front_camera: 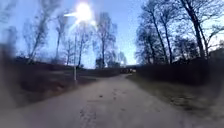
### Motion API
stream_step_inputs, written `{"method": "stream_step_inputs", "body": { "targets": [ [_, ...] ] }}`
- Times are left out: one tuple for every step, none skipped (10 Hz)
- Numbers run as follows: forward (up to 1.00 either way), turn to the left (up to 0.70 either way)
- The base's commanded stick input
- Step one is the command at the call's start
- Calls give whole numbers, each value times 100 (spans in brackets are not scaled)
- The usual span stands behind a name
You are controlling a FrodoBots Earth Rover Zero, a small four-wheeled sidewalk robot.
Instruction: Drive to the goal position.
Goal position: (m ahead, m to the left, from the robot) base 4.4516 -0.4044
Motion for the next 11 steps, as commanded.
{"method": "stream_step_inputs", "body": {
  "targets": [
    [100,0],
    [100,0],
    [100,0],
    [100,0],
    [100,0],
    [100,0],
    [100,0],
    [100,0],
    [100,0],
    [100,0],
    [100,0]
  ]
}}
